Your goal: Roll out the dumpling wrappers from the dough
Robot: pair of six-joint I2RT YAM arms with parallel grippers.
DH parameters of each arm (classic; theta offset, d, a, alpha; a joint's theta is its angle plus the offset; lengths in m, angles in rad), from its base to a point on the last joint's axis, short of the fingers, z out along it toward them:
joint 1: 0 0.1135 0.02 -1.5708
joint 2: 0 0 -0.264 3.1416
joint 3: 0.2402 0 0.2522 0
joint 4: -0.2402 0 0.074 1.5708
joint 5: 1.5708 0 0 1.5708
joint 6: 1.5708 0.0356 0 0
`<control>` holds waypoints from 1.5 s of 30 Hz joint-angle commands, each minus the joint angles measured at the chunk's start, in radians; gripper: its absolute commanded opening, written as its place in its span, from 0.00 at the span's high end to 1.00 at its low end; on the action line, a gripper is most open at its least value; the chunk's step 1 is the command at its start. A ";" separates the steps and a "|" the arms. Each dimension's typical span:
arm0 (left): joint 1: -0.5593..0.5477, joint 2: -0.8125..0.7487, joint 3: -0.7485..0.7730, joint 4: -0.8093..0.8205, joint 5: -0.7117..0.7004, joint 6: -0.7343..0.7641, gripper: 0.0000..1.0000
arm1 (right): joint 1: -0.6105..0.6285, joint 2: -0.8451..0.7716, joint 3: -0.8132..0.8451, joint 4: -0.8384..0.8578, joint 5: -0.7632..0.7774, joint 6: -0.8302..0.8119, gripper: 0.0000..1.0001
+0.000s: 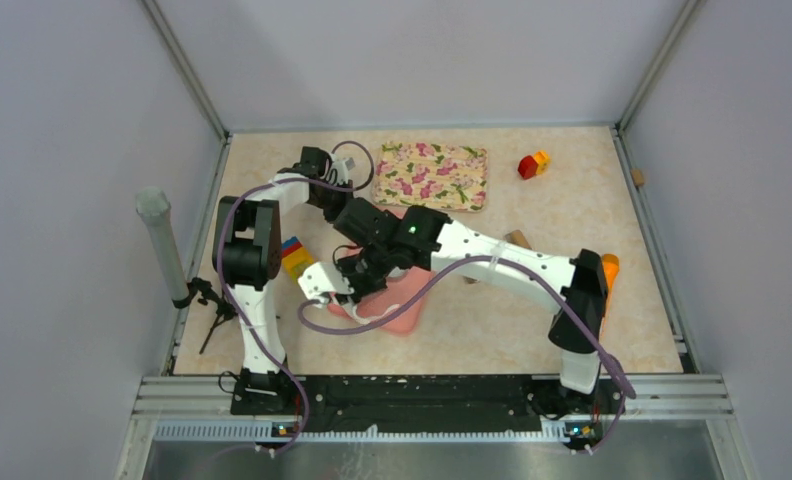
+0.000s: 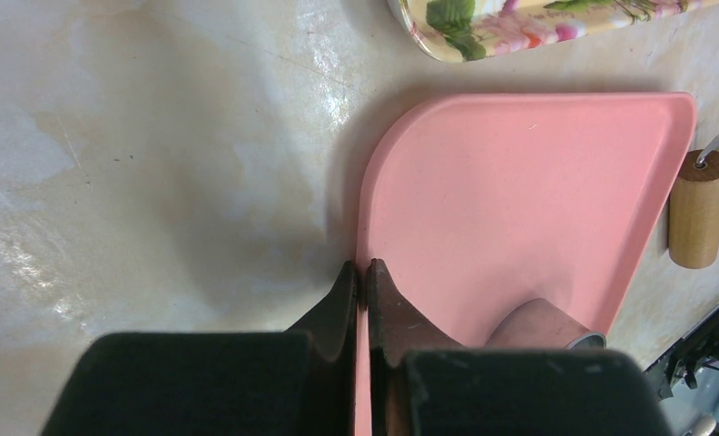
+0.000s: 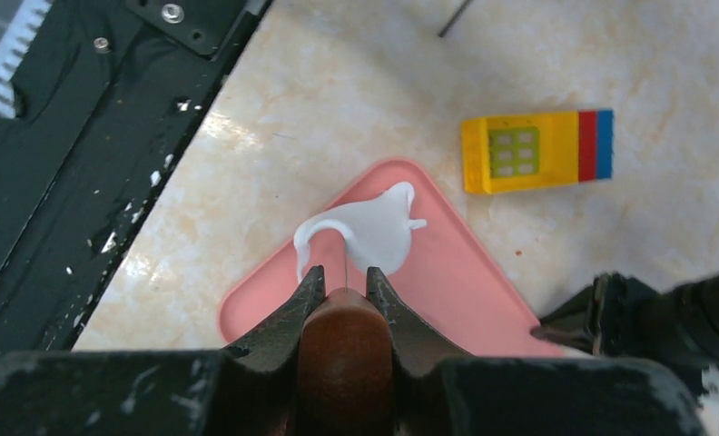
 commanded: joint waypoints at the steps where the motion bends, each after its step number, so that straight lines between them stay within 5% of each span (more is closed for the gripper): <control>1: 0.010 0.023 -0.010 0.028 -0.009 -0.013 1.00 | -0.069 -0.130 -0.068 0.179 0.086 0.170 1.00; 14: 0.012 0.025 -0.007 0.029 -0.007 -0.013 1.00 | -0.151 -0.397 -0.467 0.413 0.130 0.262 1.00; 25: 0.012 0.025 -0.006 0.029 -0.006 -0.015 1.00 | -0.148 -0.325 -0.471 0.410 0.155 0.230 1.00; 38: 0.012 0.025 -0.006 0.028 -0.007 -0.016 1.00 | -0.067 -0.270 -0.459 0.356 -0.045 0.239 1.00; 45: 0.012 0.018 -0.010 0.029 -0.013 -0.010 1.00 | -0.080 -0.283 -0.428 0.330 0.127 0.205 1.00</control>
